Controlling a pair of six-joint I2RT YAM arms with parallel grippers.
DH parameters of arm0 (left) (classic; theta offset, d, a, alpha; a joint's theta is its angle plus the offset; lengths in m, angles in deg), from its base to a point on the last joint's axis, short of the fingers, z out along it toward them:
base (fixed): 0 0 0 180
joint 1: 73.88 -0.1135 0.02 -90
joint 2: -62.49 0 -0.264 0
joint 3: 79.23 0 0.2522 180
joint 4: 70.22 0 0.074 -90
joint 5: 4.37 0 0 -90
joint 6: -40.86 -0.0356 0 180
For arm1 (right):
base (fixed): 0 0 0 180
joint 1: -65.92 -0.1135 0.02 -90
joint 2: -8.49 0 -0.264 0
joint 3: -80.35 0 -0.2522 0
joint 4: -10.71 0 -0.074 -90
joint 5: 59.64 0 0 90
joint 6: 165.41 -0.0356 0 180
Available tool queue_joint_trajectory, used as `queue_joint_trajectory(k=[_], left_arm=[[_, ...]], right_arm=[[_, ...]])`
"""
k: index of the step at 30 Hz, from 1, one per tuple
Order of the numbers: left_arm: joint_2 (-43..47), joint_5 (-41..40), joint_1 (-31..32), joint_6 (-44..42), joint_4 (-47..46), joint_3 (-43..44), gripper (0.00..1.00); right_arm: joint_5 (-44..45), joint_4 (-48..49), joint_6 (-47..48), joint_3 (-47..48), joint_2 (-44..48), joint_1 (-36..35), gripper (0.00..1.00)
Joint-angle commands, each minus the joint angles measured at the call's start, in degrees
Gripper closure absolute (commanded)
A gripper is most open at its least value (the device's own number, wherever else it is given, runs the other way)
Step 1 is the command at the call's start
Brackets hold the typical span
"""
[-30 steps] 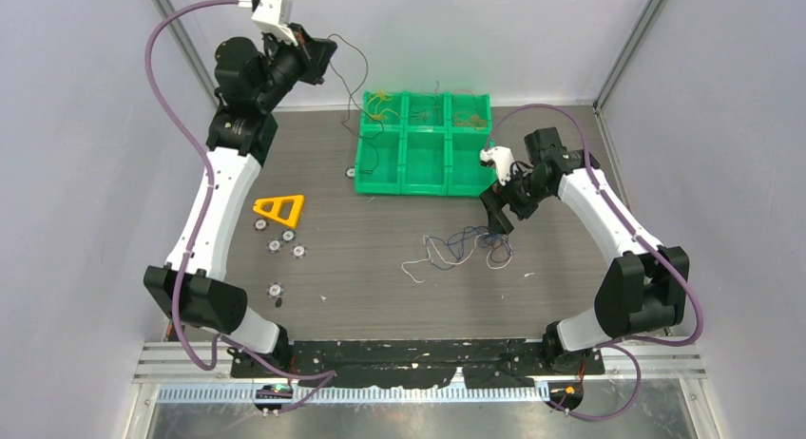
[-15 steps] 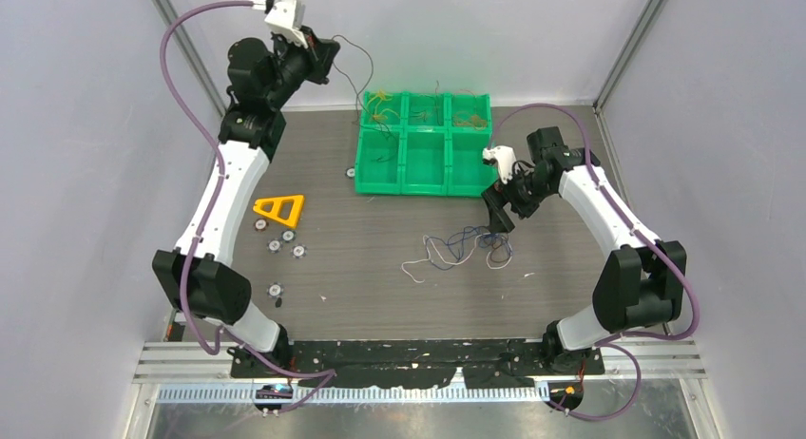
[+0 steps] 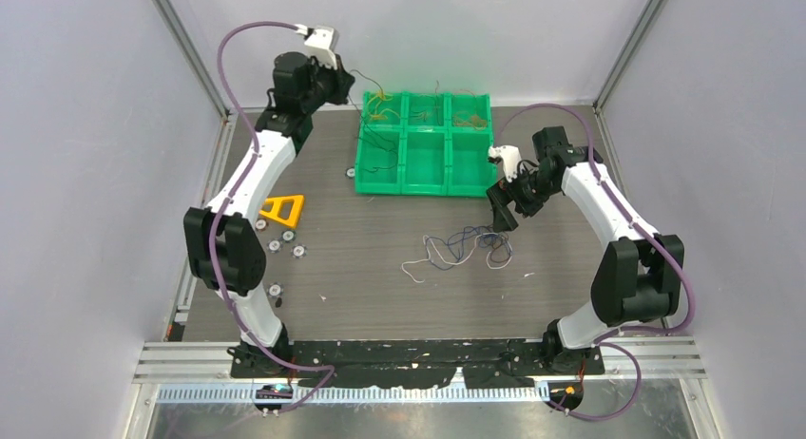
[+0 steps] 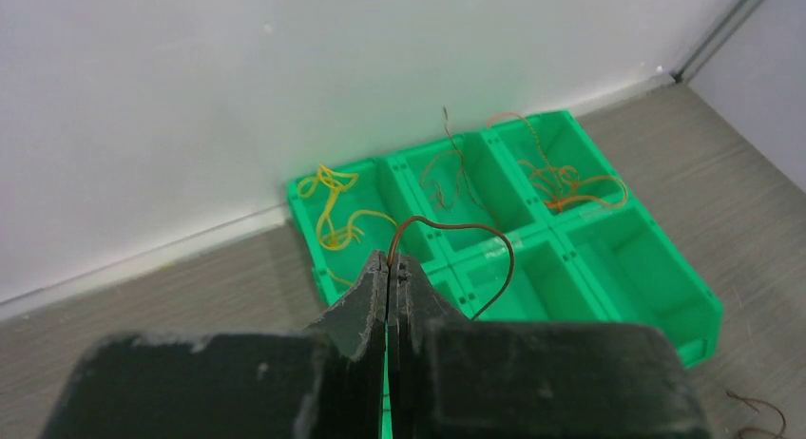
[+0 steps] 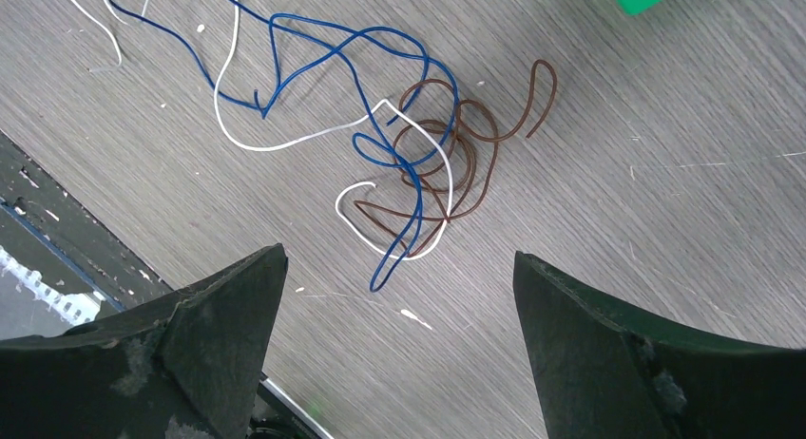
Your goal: Untangle the cables
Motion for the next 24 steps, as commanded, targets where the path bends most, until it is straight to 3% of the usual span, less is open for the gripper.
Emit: queue_joint_trajectory(k=[1,12,17,24], left_arm=[[-0.43,-0.86,3.22,-0.91,-1.48,-2.94,1.0],[-12.45,-19.24,4.95,-2.65,13.47,2.86,1.0],[-15.64,-22.56,7.5,-2.95,22.81,5.17,1.0],[-17.32,-28.03,12.13,-5.42,22.73,3.42,1.0]], right_arm=[[-1.51,-0.44,0.96,1.45,-0.93,0.75,0.05],[-1.93,-1.04,2.04,1.14,-1.05,2.69,0.05],[-2.05,-1.03,2.6,0.89,-1.72,3.82,0.05],[-3.04,-1.05,2.4,1.22,-3.04,4.33,0.05]])
